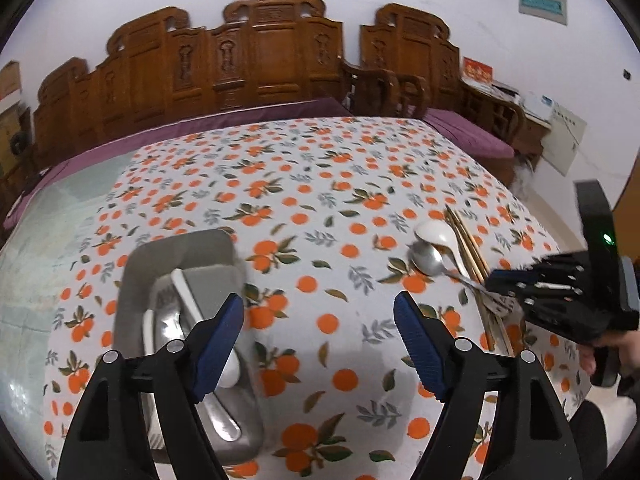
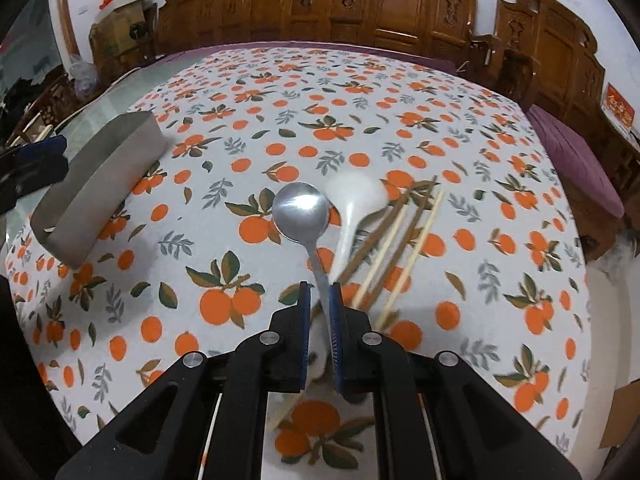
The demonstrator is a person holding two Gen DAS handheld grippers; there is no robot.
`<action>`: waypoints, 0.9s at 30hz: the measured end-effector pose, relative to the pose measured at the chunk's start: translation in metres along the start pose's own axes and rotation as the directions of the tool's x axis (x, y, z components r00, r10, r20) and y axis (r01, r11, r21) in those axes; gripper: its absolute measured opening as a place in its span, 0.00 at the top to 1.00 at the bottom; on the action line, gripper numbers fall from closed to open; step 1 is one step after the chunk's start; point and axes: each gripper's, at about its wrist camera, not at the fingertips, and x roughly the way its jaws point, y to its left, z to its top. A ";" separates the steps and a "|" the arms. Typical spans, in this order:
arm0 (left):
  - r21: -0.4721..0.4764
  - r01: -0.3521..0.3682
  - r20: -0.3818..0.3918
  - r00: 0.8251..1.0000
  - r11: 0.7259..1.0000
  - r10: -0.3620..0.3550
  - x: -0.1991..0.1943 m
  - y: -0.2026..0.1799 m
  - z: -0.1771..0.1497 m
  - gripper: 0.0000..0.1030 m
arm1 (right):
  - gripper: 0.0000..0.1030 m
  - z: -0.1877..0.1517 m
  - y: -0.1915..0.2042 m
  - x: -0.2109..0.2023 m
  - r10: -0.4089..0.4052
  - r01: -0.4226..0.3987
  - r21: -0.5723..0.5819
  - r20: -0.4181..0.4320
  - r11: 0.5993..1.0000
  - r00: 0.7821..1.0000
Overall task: Organize utensils
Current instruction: 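Grasp a metal spoon from the utensil pile with the right gripper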
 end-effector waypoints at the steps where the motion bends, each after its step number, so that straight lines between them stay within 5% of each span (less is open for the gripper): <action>1: 0.006 0.006 -0.006 1.000 1.000 -0.006 0.002 -0.003 -0.002 0.28 | 0.83 0.002 0.002 0.006 -0.008 0.008 -0.008 -0.012 1.000 1.000; 27: 0.032 0.038 -0.029 0.999 0.999 -0.037 0.005 -0.015 -0.008 0.28 | 0.81 0.040 0.031 0.039 -0.018 0.012 -0.044 -0.127 0.999 0.992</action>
